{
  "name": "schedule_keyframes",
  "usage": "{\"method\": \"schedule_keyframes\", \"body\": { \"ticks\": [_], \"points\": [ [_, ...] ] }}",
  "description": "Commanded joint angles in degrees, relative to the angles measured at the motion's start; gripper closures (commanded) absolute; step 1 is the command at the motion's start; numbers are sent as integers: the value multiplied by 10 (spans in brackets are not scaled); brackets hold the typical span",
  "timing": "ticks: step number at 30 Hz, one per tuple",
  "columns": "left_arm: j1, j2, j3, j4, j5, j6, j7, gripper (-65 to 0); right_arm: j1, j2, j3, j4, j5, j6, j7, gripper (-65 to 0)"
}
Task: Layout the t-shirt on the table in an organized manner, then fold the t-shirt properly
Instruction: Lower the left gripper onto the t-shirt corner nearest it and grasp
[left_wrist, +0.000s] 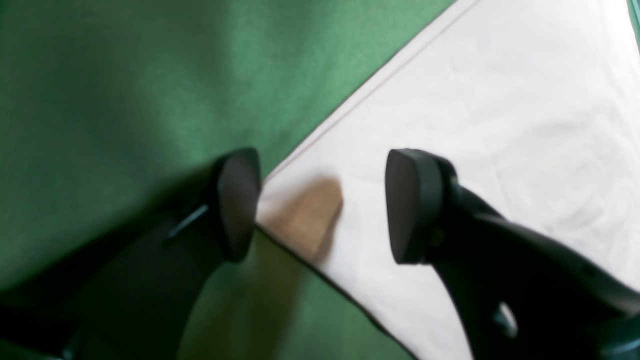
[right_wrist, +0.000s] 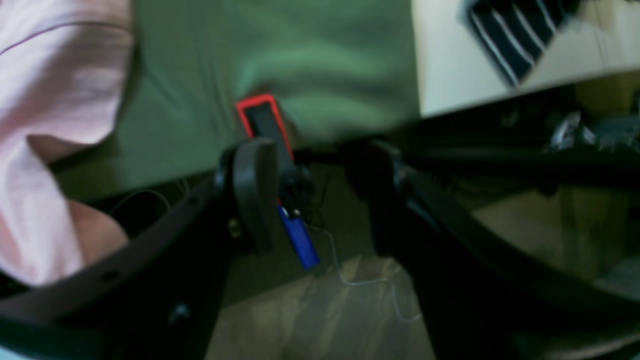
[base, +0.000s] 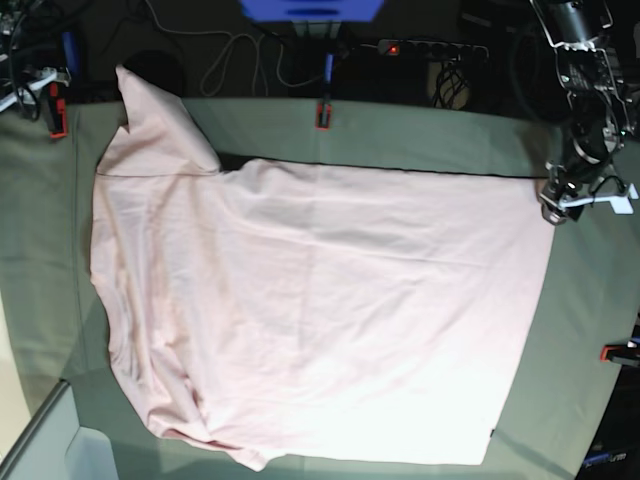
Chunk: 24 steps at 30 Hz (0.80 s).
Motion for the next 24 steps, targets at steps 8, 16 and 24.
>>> {"method": "schedule_keyframes", "body": {
  "ticks": [8, 16, 24],
  "points": [
    [20, -6, -3, 41, 11, 14, 49, -392, 7, 1, 11, 9, 6, -1, 11, -291],
    [24, -3, -5, 88, 9, 16, 51, -391, 7, -2, 11, 9, 6, -1, 11, -291],
    [41, -3, -3, 131, 11, 17, 50, -392, 8, -2, 11, 9, 6, -1, 11, -291]
  ]
}}
